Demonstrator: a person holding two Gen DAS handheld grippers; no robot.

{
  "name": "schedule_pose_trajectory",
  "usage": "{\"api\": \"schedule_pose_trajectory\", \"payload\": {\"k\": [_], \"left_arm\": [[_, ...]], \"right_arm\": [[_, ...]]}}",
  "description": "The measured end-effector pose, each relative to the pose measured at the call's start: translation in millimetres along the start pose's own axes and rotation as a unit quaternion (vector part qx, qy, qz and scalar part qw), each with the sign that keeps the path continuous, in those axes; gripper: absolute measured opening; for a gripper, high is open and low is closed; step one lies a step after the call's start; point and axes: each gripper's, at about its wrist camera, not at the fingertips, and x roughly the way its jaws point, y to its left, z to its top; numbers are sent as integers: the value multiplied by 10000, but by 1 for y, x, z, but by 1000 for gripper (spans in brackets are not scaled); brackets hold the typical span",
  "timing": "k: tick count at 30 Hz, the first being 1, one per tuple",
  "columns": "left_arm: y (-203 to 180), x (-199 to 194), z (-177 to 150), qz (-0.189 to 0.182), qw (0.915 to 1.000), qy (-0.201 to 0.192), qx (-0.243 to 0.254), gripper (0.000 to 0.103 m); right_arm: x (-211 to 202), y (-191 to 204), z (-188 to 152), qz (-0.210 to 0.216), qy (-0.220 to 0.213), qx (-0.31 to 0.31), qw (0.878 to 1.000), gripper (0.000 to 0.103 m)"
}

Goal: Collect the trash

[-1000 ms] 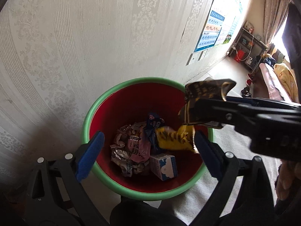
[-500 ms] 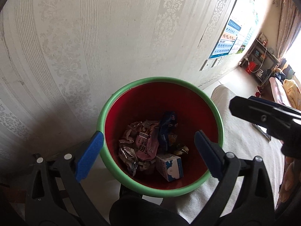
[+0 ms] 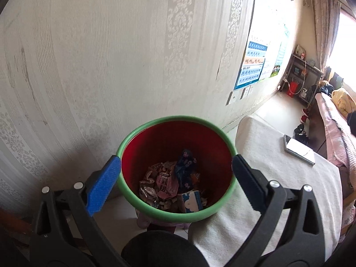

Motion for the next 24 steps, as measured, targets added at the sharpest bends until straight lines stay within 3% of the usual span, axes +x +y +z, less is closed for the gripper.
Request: {"api": "schedule_pose_trajectory", "payload": {"k": [2, 6, 8, 12, 14, 20, 24], "left_arm": [[-14, -14, 3, -87, 9997, -238, -4, 97], [-45, -42, 19, -101, 9968, -795, -44, 97], [-63, -55, 29, -39, 9943, -1061, 62, 97], [-93, -77, 51, -652, 9897, -1202, 431, 97], [-100, -89, 56, -694, 9875, -1340, 458, 97], [-104, -87, 54, -891, 9903, -995, 374, 97], [-102, -83, 50, -816, 9922, -882, 319, 97]], "right_arm": [[-19, -14, -12, -470, -152, -42, 9988, 96], [-28, -50, -16, -872, 367, 444, 9945, 96], [-34, -64, -9, -1087, 354, 709, 9909, 96], [-53, -82, 14, -1532, 138, 906, 9839, 96], [-62, -90, 21, -1672, 25, 993, 9809, 96], [-72, -102, 25, -1824, 114, 1050, 9775, 96], [-68, -102, 24, -1841, 185, 1040, 9772, 96]]}}
